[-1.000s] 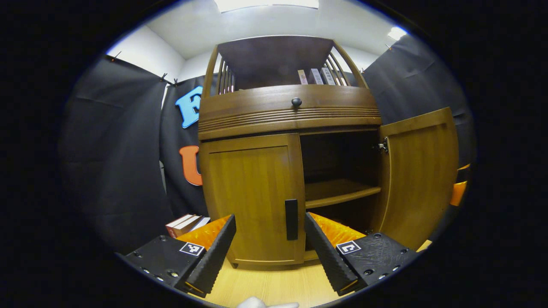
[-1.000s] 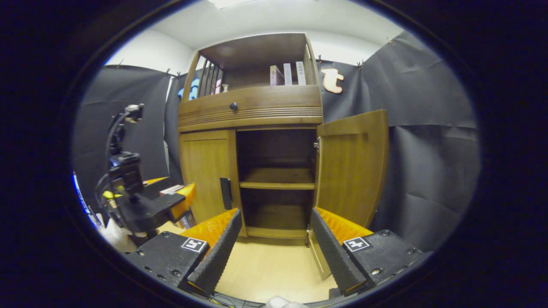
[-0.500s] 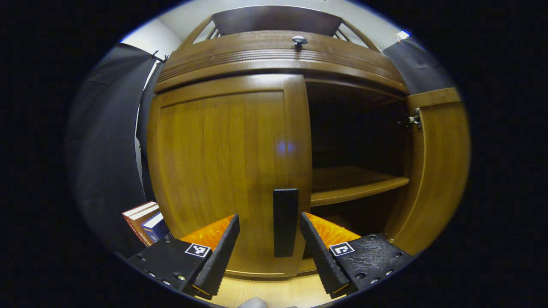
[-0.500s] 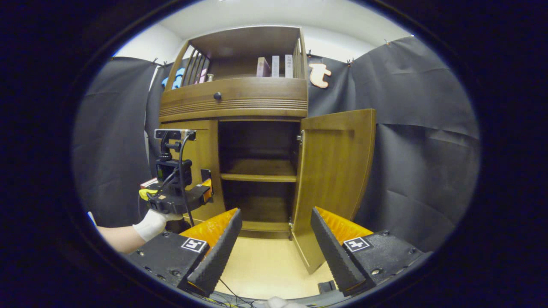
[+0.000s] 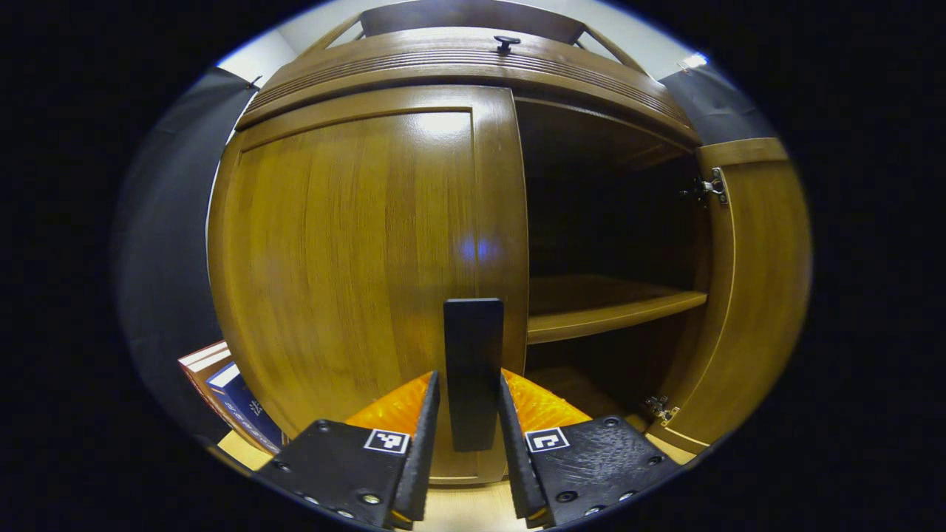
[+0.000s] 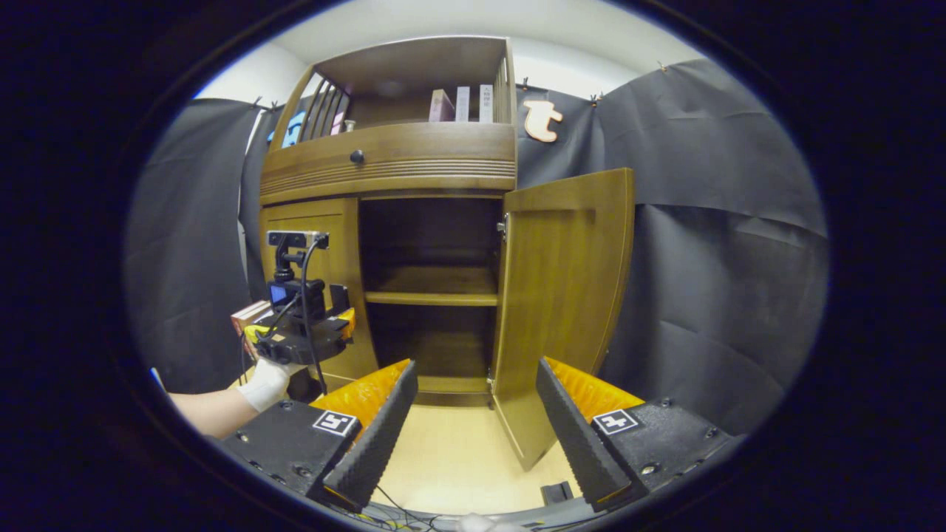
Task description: Open the right door of the double-door shoe cabinet with the right hand, and open the left door with the left hand.
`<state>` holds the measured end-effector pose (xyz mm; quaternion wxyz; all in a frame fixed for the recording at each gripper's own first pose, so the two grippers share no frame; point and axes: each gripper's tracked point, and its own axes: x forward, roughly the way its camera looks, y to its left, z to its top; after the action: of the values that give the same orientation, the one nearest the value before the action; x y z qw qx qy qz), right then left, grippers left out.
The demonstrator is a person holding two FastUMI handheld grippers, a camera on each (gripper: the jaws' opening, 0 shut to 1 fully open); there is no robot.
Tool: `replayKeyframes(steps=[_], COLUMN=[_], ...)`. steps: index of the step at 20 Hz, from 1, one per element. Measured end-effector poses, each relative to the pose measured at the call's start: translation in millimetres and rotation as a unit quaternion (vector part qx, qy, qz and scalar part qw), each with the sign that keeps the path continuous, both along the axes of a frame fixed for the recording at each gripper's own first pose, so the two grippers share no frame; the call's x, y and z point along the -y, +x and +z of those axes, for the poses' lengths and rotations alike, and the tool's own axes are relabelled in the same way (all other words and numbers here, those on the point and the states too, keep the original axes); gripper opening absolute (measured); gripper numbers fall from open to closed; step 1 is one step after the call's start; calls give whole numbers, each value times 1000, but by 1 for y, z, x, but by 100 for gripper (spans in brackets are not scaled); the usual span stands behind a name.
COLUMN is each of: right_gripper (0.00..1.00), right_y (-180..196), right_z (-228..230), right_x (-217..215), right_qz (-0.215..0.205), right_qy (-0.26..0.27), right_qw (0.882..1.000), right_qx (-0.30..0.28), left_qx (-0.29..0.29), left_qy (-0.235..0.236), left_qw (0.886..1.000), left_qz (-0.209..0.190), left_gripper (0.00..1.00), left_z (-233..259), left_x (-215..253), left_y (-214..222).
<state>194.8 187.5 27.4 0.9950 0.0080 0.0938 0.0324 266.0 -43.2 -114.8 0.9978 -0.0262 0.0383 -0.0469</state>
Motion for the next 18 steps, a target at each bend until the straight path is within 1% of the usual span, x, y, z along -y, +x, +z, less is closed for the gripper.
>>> replayKeyframes(steps=[1,2,3,4,5,8,9,13,16,18], right_gripper=[100,100,100,100,100,100,100,100,100,100], right_y=[-1,-3,-5,-6,-7,-9,-9,-14,-16,-15], right_z=[-1,-2,-1,-2,-2,-2,-2,-4,-4,-2], right_x=[0,0,2,2,3,6,7,4,-2,-4], right_qz=[1,2,2,3,2,1,1,8,25,39], right_qy=[-1,-2,-2,-4,-4,-1,1,4,5,8], right_qw=[1000,1000,1000,1000,1000,1000,1000,1000,1000,999], right_qx=[-2,-2,-2,-2,-2,0,1,1,6,8], left_qx=[4,3,3,0,-2,-10,-8,-6,-9,-12], left_qy=[-1,2,4,0,-4,-14,-17,-15,-12,-7], left_qw=[1000,1000,1000,1000,1000,1000,1000,1000,1000,1000], left_qz=[6,10,13,14,12,-1,-6,-21,-26,-22], left_gripper=[39,39,28,28,24,24,18,18,18,18], left_z=[2,3,4,2,3,0,1,2,-1,-2], left_x=[0,1,-1,0,0,0,-1,-6,-13,-21], left_y=[1,1,1,4,1,-8,-14,-36,-59,-75])
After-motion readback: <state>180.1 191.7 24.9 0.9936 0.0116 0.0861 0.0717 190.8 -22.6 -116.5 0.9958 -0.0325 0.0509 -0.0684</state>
